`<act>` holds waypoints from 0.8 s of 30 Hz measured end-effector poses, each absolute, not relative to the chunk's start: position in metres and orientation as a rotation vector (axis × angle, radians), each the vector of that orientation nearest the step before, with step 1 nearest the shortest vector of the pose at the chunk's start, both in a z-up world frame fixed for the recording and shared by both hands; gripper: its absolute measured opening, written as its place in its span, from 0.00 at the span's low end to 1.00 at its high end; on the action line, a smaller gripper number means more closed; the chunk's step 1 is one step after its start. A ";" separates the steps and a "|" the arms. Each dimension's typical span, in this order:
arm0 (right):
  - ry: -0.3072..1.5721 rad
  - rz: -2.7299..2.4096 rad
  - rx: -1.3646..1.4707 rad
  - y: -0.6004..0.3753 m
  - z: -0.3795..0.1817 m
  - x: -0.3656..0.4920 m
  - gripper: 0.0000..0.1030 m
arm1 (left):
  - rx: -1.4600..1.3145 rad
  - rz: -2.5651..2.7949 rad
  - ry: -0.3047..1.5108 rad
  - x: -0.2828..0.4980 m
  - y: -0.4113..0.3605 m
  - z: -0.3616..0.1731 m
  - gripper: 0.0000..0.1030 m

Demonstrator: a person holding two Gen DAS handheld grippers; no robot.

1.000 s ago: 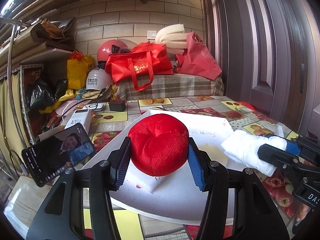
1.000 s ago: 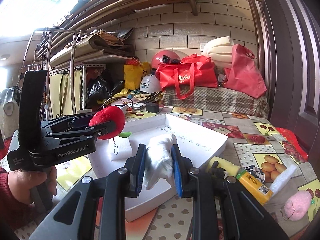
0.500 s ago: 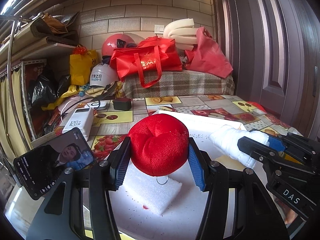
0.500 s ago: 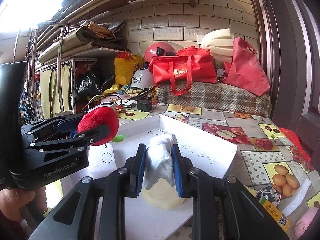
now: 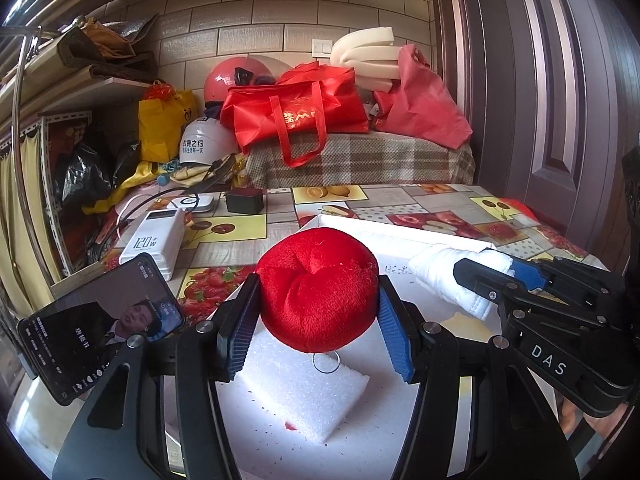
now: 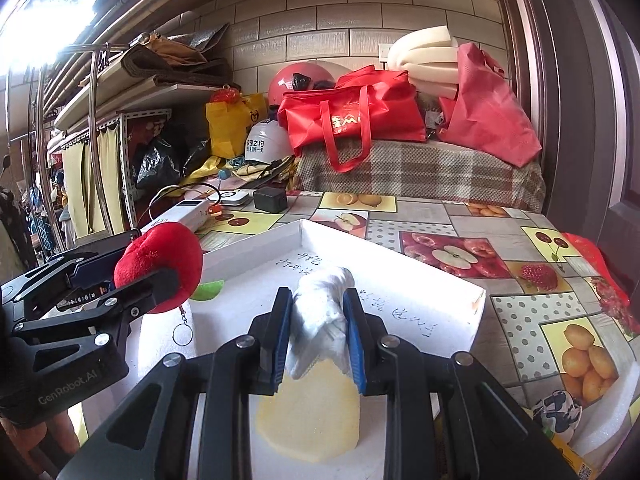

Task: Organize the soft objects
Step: 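Lower the red plush and white sock into the box and open both tools, then withdraw both tools from the box back toward the pile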

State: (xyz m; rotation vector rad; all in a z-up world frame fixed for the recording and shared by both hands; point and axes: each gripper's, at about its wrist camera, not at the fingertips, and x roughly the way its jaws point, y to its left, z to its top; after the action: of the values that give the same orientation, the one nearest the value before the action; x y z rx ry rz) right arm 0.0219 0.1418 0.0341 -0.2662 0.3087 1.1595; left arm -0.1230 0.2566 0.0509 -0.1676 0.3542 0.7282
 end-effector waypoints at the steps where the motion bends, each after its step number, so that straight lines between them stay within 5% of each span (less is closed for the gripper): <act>1: 0.303 1.157 -0.269 0.142 0.034 0.021 0.27 | -0.166 0.733 0.358 -0.122 0.257 0.051 0.57; 2: 0.299 1.153 -0.271 0.142 0.034 0.020 0.29 | -0.163 0.740 0.358 -0.122 0.257 0.052 0.60; 6: 0.284 1.098 -0.260 0.139 0.036 0.020 0.66 | -0.153 0.794 0.333 -0.126 0.254 0.053 0.82; 9: 0.317 1.081 -0.216 0.135 0.037 0.031 0.78 | -0.176 0.805 0.331 -0.129 0.258 0.052 1.00; 16: 0.267 1.061 -0.191 0.128 0.039 0.026 0.81 | -0.148 0.833 0.283 -0.134 0.251 0.052 1.00; 24: 0.241 1.028 -0.153 0.119 0.041 0.027 1.00 | -0.152 0.882 0.229 -0.146 0.249 0.055 1.00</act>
State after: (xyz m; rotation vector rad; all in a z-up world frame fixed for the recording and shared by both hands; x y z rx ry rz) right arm 0.0268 0.1185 0.0412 -0.1532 0.2409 1.0283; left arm -0.1461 0.2486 0.0551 -0.1521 0.2291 0.8825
